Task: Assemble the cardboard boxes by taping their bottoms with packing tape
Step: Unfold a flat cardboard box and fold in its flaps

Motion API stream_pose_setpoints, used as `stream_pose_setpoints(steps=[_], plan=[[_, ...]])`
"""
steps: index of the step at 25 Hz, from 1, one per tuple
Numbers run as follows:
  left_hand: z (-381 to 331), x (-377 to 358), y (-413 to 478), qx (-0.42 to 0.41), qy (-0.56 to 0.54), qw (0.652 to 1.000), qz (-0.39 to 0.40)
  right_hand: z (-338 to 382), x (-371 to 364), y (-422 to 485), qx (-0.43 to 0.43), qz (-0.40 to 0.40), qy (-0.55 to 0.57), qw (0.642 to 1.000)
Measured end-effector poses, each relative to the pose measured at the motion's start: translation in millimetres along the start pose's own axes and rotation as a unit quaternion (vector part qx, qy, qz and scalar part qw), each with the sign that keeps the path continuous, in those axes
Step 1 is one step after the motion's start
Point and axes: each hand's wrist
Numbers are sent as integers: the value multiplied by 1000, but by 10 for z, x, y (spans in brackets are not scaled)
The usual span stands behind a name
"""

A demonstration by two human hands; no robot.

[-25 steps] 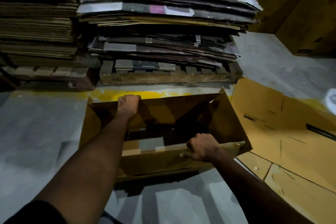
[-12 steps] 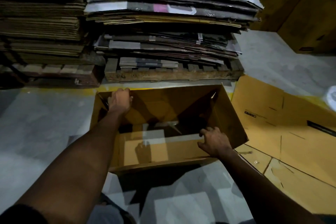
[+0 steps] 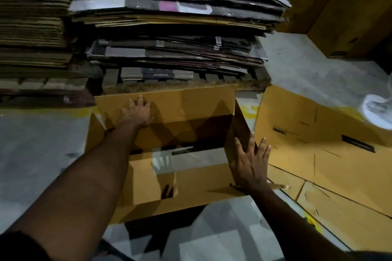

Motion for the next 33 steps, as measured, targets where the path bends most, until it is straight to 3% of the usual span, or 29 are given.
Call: stream_pose_setpoints(steps=[5,8,10,15,19,22,25,27,31,33], plan=[[129,-57,-39,4,27,999,-19,84,89,86,17,29,125,992],[275,-97,-210,-2,39,999,-10,160,-54,170,106,202,140,963],[370,-113,-399,-12,52,998,-14,179,-86,175,99,291,163,937],[750,-218,-1006,44,27,998,-34,136,-11,249,101,264,200,938],[1047,-395,-1381,151,-107,983,-6,169,33,245,118,237,149,953],[1128,-522,-1544,95,-238,965,-52,255,54,148,133,258,93,952],[954,-581,-1633,82,-236,965,-82,287,22,-1,122,306,73,941],[787,-641,-1643,42,-205,977,-48,291,18,-74,121,301,68,943],[609,-825,-1557,-11,-175,984,35,343,113,13,128,217,56,966],[608,-934,-1505,-11,-191,978,83,385,179,102,154,231,132,952]])
Point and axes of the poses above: each hand's wrist, its own y-axis towards the middle knuckle, its own x-axis out of the back of the hand, z = x × y, and after that the axes turned 4 degrees about x, right-handed
